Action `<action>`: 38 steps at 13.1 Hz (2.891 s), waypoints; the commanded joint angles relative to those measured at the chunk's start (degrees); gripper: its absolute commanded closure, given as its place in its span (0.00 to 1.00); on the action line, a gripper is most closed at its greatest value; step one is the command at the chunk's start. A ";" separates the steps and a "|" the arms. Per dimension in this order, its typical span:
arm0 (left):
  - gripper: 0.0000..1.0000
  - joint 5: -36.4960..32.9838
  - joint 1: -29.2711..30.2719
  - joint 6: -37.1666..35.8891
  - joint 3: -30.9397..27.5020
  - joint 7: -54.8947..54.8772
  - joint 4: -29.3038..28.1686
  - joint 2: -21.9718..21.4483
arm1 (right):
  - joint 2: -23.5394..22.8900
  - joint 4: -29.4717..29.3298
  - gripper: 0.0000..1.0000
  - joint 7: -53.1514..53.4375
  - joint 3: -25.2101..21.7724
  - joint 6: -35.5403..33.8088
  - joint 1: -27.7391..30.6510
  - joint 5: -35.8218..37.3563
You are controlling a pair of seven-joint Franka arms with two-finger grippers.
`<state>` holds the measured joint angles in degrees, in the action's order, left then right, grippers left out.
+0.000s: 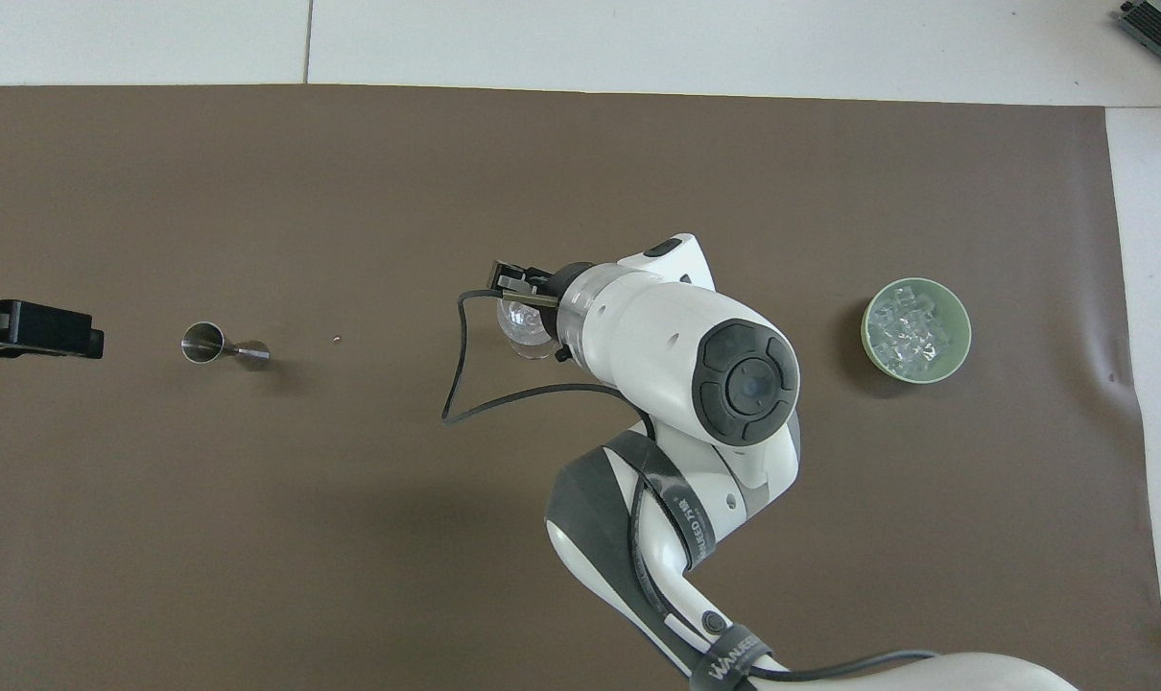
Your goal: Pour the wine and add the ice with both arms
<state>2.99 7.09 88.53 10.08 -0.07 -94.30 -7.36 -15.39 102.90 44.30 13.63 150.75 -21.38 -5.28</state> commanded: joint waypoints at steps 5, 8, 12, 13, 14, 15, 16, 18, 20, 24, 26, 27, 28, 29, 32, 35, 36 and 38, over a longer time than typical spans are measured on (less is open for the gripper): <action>0.00 0.26 -3.93 -3.01 -4.63 -0.63 -1.85 -2.75 | 1.76 -0.07 0.07 1.32 -0.18 -0.37 0.73 0.54; 0.00 0.26 -3.49 -3.01 -4.54 -0.46 -1.85 -2.93 | 3.25 -0.06 0.00 1.32 -0.19 -2.30 1.61 0.62; 0.00 0.35 -3.49 -3.01 -4.54 -0.46 -1.85 -2.93 | 6.85 0.29 0.00 -1.83 -0.19 -9.48 4.58 2.20; 0.00 0.35 -3.49 -3.01 -4.54 -0.46 -1.85 -2.93 | 8.08 0.64 0.00 -3.15 -0.19 -12.29 5.55 3.51; 0.00 0.26 -3.49 -3.01 -4.54 -0.46 -1.85 -2.93 | 9.92 1.94 0.00 -4.56 -0.19 -14.67 6.87 4.48; 0.00 0.26 -3.49 -3.01 -4.54 -0.46 -1.85 -2.93 | 12.02 3.35 0.00 -7.09 -0.19 -16.61 8.19 5.19; 0.00 0.26 -3.49 -3.01 -4.54 -0.46 -1.85 -2.93 | 14.31 4.76 0.00 -11.73 -0.19 -19.41 9.85 5.63; 0.00 0.35 -3.49 -3.01 -4.54 -0.46 -1.85 -2.93 | 16.87 4.86 0.00 -19.57 -0.01 -28.36 12.93 5.63; 0.00 0.35 -3.49 -3.01 -4.54 -0.46 -1.85 -2.93 | 19.59 4.95 0.00 -20.65 0.08 -34.09 15.83 5.63; 0.00 0.35 -3.49 -3.01 -4.54 -0.46 -1.85 -3.01 | 21.63 4.51 0.00 -25.91 -0.10 -40.27 19.09 5.63; 0.00 0.35 -3.49 -3.01 -4.54 -0.46 -1.85 -3.01 | 21.63 4.24 0.00 -27.86 -0.19 -40.27 20.50 5.63; 0.00 0.35 -3.49 -3.01 -4.54 -0.46 -1.85 -2.93 | 21.63 4.24 0.00 -28.04 -0.19 -40.27 20.94 5.63; 0.00 0.26 -3.49 -3.01 -4.54 -0.46 -1.85 -2.93 | 21.80 4.16 0.00 -29.34 -0.27 -40.27 21.55 5.63; 0.00 0.35 -3.49 -3.01 -4.54 -0.46 -1.85 -2.93 | 22.41 4.07 0.00 -31.36 -0.27 -40.27 22.52 5.63; 0.00 0.26 -3.49 -3.01 -4.54 -0.46 -1.85 -2.93 | 23.82 4.07 0.00 -37.26 -0.27 -42.28 24.46 5.63; 0.00 0.26 -3.49 -3.01 -4.54 -0.46 -1.85 -2.93 | 25.32 4.07 0.00 -40.15 -1.15 -42.73 26.57 5.63; 0.00 0.26 -3.49 -3.01 -4.54 -0.46 -1.85 -2.93 | 25.32 4.07 0.00 -42.08 -1.67 -42.64 26.74 5.63; 0.00 0.26 -3.49 -3.01 -4.54 -0.46 -1.85 -2.93 | 25.40 4.24 0.00 -45.16 -2.90 -42.91 27.62 5.63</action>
<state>2.99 4.19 85.79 6.24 -0.08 -94.79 -8.89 9.27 106.17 2.45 11.25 108.16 4.97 -0.53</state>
